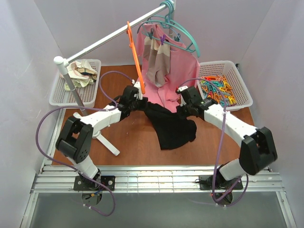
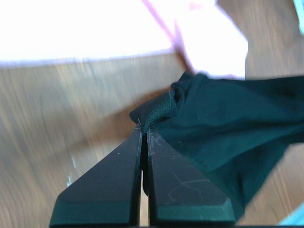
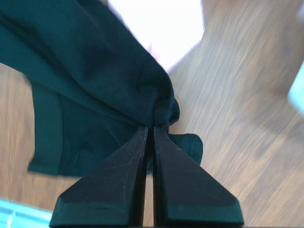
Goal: Clip the underwear to the hanger
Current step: Flatten out the underwear at the center of the board.
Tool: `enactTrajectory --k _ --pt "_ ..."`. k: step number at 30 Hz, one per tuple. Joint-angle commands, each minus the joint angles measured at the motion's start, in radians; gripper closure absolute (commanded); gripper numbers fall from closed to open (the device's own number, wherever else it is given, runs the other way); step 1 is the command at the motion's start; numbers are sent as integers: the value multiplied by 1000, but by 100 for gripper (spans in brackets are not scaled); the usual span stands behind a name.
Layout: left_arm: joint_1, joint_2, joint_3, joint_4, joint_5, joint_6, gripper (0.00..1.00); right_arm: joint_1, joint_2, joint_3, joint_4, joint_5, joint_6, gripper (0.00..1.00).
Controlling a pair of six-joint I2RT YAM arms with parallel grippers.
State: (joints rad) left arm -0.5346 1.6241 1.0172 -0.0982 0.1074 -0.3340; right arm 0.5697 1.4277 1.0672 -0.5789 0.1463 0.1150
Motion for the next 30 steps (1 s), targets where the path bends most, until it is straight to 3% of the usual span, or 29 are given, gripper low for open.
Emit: enactTrajectory --k 1,6,8,10,11,12,16,17,20,21,25,27,30 --pt "2 69 142 28 -83 75 100 -16 54 163 68 56 -44 99" --pt "2 203 262 14 -152 73 96 -28 132 208 68 55 -70 99" --pt "1 271 290 -20 -153 63 79 -27 155 191 60 47 -71 69" --pt "1 299 296 -52 -172 40 49 -27 130 145 57 30 -61 50" --pt "1 307 291 -60 -187 27 44 -22 111 126 65 16 -61 43" --pt "2 303 267 -61 -205 18 42 -13 70 82 79 -16 -61 31" --pt "-1 258 209 -48 -213 -20 36 33 -13 -16 105 -80 -57 25" --pt "-2 238 198 -43 -213 -31 35 44 -25 -36 111 -94 -52 26" --pt "-10 198 153 -21 -221 -51 34 105 -70 -78 146 -139 -34 42" --pt "-11 168 140 -14 -225 -57 34 137 -81 -82 161 -183 -29 57" --pt "-10 99 81 -3 -247 -89 34 160 -28 -95 220 -258 -8 90" --pt "-10 63 46 -5 -244 -106 34 160 35 -95 250 -281 -11 99" --pt "-10 31 -6 -3 -245 -131 34 160 115 -96 307 -324 -34 99"
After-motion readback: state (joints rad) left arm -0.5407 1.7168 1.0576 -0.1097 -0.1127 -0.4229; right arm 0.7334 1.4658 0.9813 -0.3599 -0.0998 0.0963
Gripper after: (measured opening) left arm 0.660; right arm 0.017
